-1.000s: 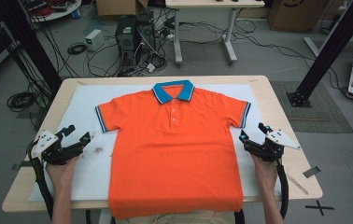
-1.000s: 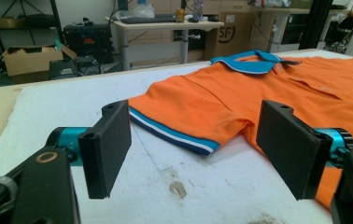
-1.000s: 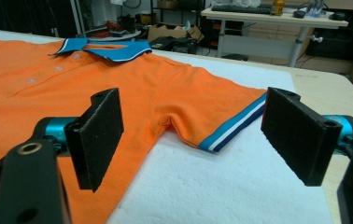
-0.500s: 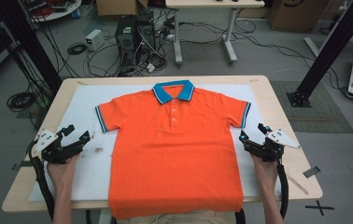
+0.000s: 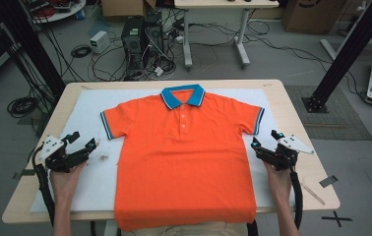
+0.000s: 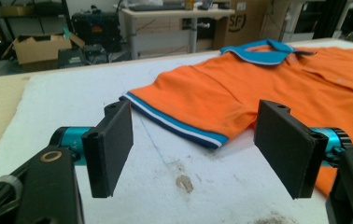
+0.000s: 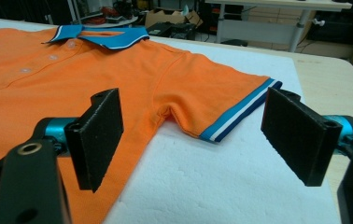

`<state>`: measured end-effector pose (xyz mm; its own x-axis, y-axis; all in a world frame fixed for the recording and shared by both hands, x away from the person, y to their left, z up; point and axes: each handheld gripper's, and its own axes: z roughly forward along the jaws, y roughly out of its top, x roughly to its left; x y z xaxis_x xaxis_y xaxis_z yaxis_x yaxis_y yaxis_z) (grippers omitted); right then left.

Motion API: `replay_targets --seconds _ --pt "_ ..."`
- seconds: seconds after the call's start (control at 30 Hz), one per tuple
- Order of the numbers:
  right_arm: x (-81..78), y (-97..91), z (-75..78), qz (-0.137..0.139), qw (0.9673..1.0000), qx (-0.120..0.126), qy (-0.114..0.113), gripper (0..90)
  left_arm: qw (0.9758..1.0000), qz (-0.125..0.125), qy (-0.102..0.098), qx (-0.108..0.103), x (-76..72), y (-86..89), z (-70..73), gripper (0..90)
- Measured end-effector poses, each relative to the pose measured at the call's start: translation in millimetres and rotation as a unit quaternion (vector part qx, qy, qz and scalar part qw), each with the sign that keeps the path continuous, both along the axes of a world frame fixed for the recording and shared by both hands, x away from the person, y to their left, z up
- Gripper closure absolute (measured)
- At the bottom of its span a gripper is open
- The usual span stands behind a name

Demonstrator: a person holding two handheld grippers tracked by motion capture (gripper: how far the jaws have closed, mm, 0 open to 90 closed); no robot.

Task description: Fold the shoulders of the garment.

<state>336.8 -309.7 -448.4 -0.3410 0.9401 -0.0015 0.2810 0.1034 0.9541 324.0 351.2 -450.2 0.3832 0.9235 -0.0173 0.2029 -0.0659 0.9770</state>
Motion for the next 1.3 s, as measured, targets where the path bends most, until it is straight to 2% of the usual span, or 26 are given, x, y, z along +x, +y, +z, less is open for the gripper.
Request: replay_targets --seconds 0.1,0.2,0.27,0.33,0.4,0.53,0.57,0.63,0.67,0.7,0.77,0.83,0.9,0.93,1.0,1.03,1.07,1.1,1.13,1.17,1.2,1.23,1.27,1.3 --pt "0.7 -1.2 0.1 -0.003 1.0 0.004 0.003 21.4 0.9999 0.002 0.013 0.005 3.0 -0.8 0.5 28.4" --pt "1.1 -1.9 0.0 -0.004 1.0 0.007 0.002 21.4 0.9996 0.0 0.027 -0.002 5.8 0.4 0.8 34.0" --pt "0.3 -0.9 0.1 -0.005 0.9999 0.008 0.006 21.4 0.9994 0.0 0.035 -0.005 7.3 1.0 0.9 34.2" --pt "0.6 -1.2 0.1 -0.003 1.0 0.004 0.002 21.4 0.9983 -0.006 0.057 -0.011 11.8 2.4 1.4 34.2" --pt "0.3 -1.0 0.1 -0.005 1.0 0.006 0.005 21.4 0.9973 -0.018 0.071 -0.011 14.4 2.5 1.6 34.8" --pt "1.3 -2.0 0.1 -0.003 1.0 0.006 0.003 21.4 0.997 -0.013 0.076 -0.006 15.3 1.8 1.9 42.4" --pt "0.7 -1.1 0.0 -0.004 1.0 0.007 0.005 21.4 0.9947 -0.021 0.1 -0.012 18.5 2.2 3.9 43.5" --pt "0.6 -0.9 0.1 -0.005 1.0 0.005 0.003 21.4 0.9919 -0.034 0.122 -0.014 22.9 0.6 9.7 43.5" --pt "0.6 -0.9 0.1 -0.005 1.0 0.005 0.003 21.4 0.9919 -0.034 0.122 -0.014 22.9 0.6 9.7 43.5" --pt "0.4 -0.7 0.1 -0.006 1.0 0.006 0.004 21.4 0.9917 -0.036 0.123 0.001 26.6 -4.6 19.4 43.5" --pt "0.5 -0.7 0.0 -0.005 1.0 0.005 0.003 21.4 0.9901 -0.031 0.136 0.017 33.0 -9.5 31.0 44.2" --pt "0.7 -0.7 0.0 -0.005 1.0 0.002 0.001 21.4 0.9891 -0.038 0.141 0.019 41.7 -13.6 42.6 44.4" --pt "0.6 -0.6 0.1 -0.006 1.0 0.004 0.003 21.4 0.9885 -0.037 0.145 0.021 46.6 -16.0 47.8 45.1" --pt "0.8 -0.7 0.1 -0.007 1.0 0.004 0.003 21.4 0.9874 -0.034 0.152 0.028 57.5 -19.9 55.7 45.9" --pt "0.8 -0.5 0.1 -0.007 1.0 0.002 0.004 21.4 0.9849 -0.027 0.169 0.028 70.2 -22.2 60.5 46.4" --pt "0.8 -0.4 0.1 -0.007 1.0 0.002 0.003 21.4 0.9825 -0.026 0.182 0.028 77.3 -23.0 62.9 46.8" --pt "1.1 -0.3 0.0 -0.008 1.0 0.001 0.003 21.4 0.9818 -0.02 0.186 0.031 84.2 -24.5 65.3 47.5" --pt "1.1 -0.3 0.0 -0.008 1.0 0.001 0.003 21.4 0.9818 -0.02 0.186 0.031 84.2 -24.5 65.3 49.5" --pt "1.3 -0.1 0.1 -0.007 1.0 -0.002 0.002 21.4 0.9792 -0.009 0.198 0.043 99.4 -25.8 70.5 50.4" --pt "1.0 0.3 0.1 -0.007 1.0 0.0 0.004 21.4 0.9773 -0.004 0.208 0.041 106.4 -25.7 72.4 50.4" --pt "1.0 0.3 0.1 -0.007 1.0 0.0 0.004 21.4 0.9773 -0.004 0.208 0.041 106.4 -25.7 72.4 50.4" --pt "1.0 0.4 0.1 -0.008 1.0 -0.001 0.004 21.4 0.9728 0.009 0.227 0.046 119.5 -26.6 72.7 50.4" --pt "1.0 0.4 0.1 -0.008 1.0 -0.001 0.004 21.4 0.9728 0.009 0.227 0.046 119.5 -26.6 72.7 51.7" --pt "1.1 0.4 0.1 -0.008 1.0 -0.001 0.005 21.4 0.9705 0.011 0.237 0.043 126.4 -25.7 69.1 52.0"
